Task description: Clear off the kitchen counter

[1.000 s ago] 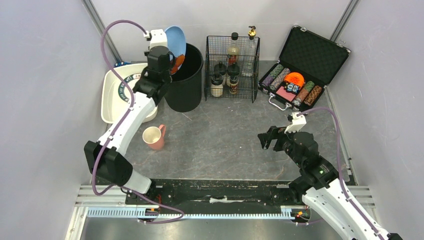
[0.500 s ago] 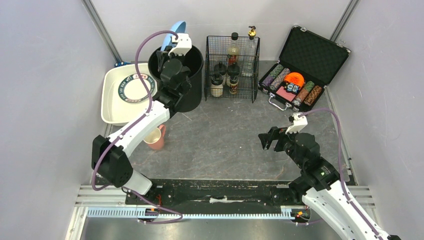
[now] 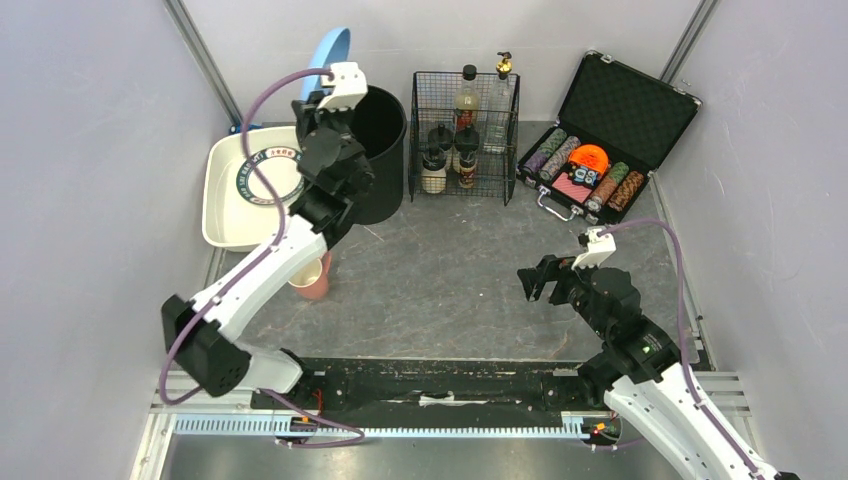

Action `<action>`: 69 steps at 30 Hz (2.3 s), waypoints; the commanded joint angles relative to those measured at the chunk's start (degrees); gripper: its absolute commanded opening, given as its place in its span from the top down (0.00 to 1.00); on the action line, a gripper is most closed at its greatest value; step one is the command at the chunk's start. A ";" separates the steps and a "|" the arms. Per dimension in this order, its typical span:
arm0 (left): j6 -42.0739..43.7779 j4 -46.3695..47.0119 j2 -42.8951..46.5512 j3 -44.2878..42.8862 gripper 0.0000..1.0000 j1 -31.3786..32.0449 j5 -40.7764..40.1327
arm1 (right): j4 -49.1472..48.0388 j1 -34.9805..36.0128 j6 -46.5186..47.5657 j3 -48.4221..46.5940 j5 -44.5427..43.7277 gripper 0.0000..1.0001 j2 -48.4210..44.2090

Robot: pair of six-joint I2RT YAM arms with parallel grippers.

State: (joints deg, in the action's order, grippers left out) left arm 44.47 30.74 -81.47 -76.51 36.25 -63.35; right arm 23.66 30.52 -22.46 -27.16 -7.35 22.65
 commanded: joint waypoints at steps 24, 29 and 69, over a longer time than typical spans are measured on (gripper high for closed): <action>-65.95 -61.25 35.37 3.92 0.98 -0.47 9.16 | -0.63 -0.03 -0.03 -0.07 4.15 0.09 -3.40; -71.25 -63.12 39.25 9.29 0.98 -1.32 11.53 | -0.30 -0.04 0.41 -0.57 4.96 0.09 -4.18; -102.20 -41.60 20.23 33.53 0.98 -68.41 79.32 | -2.75 -0.08 -0.79 4.87 9.39 0.09 -8.61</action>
State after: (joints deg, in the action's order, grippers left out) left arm -52.60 -18.92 -59.37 -40.77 -31.79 14.13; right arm 24.14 30.52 -22.87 -23.24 0.64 13.98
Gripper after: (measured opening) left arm 0.099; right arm 0.914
